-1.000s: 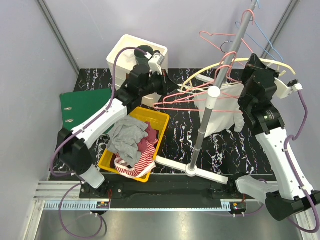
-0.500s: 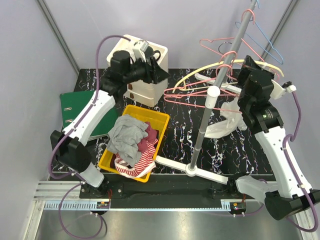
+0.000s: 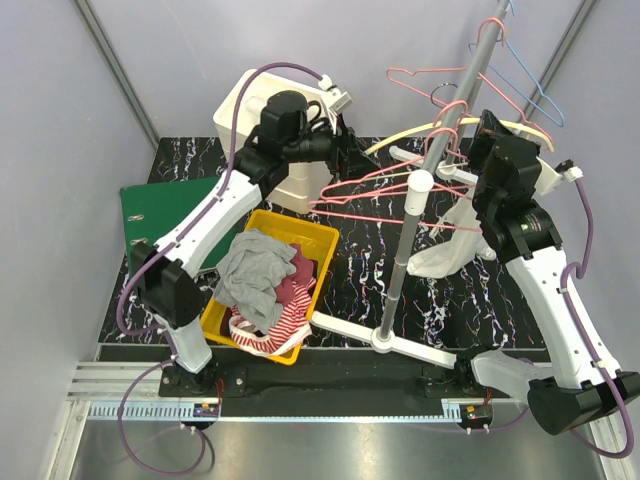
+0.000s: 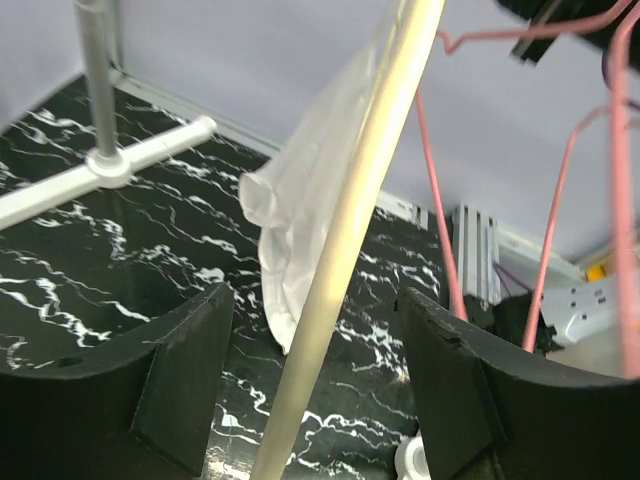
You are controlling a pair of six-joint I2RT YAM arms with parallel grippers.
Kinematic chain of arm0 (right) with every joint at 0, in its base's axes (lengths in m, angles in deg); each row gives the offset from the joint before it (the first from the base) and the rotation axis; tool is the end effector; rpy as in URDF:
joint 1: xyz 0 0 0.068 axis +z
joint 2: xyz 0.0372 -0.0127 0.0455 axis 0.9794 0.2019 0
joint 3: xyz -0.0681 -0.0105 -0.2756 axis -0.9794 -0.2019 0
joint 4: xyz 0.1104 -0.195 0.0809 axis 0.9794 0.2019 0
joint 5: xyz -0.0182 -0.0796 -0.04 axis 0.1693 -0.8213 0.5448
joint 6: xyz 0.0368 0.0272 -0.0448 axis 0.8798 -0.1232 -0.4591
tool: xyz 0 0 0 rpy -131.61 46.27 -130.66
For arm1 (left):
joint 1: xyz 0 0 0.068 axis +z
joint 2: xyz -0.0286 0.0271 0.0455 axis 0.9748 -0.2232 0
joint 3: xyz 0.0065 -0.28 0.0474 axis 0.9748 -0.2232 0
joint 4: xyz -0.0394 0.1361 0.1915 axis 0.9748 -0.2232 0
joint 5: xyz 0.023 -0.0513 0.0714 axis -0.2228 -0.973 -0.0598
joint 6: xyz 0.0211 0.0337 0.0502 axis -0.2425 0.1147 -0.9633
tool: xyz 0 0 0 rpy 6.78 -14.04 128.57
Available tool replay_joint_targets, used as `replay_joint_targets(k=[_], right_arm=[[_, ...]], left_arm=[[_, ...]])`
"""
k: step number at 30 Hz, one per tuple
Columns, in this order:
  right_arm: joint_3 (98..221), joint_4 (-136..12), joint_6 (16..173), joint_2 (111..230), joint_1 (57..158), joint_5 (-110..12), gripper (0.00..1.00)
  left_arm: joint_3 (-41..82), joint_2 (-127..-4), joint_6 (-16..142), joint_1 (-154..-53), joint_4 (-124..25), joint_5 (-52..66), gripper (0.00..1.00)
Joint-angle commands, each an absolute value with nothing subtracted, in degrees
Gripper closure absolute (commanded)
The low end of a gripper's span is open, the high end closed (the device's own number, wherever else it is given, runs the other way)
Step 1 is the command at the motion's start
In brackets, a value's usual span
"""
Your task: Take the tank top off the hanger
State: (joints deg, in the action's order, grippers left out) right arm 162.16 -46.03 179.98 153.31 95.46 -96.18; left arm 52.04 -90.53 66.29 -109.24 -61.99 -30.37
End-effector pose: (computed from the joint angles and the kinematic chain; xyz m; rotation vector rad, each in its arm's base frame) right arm 0.2098 0.0316 0.4699 1.4017 0.9245 0.9197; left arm 0.3147 -0.2396 0.4440 0.8907 1.5930 -1.2579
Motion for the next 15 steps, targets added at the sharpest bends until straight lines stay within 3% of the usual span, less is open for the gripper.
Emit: replay_joint_targets(k=[1,2,5,6,9,10,12,13,15], right_arm=[[162.96,-48.17,182.67,152.47,95.05,-95.22,1.00],[162.78,-48.17,182.93,152.56,94.97,-94.95,1.00],[162.25,-48.09,183.11,152.21,95.05,-94.34,1.00],[162.08,-48.09,183.03,152.03,95.05,-94.68,1.00],[160.94,-47.47,181.89,150.63,94.96,-95.91,1.00],[160.67,-47.12,181.88,149.58,94.96,-96.27,0.95],[159.44,-45.81,181.97,148.26,94.70,-96.18,0.84],[159.44,-44.76,181.27,146.95,94.53,-96.18,0.68],[159.44,-41.59,179.70,145.36,94.44,-96.88,0.56]], left_arm=[[53.28,-91.35,62.22,-110.06,-60.36,-33.16,0.30],[53.36,-91.79,62.05,-109.97,-60.36,-32.89,0.31],[53.72,-92.41,62.31,-110.24,-60.36,-31.92,0.46],[53.72,-92.41,62.48,-110.24,-60.36,-30.62,0.64],[54.07,-91.53,61.08,-110.24,-62.11,-27.98,0.88],[54.16,-91.18,60.73,-110.24,-62.64,-26.92,1.00],[54.07,-90.22,59.06,-110.24,-63.87,-24.46,1.00],[54.16,-89.95,58.53,-110.24,-64.40,-23.93,1.00],[55.29,-89.69,56.78,-110.24,-66.93,-22.61,1.00]])
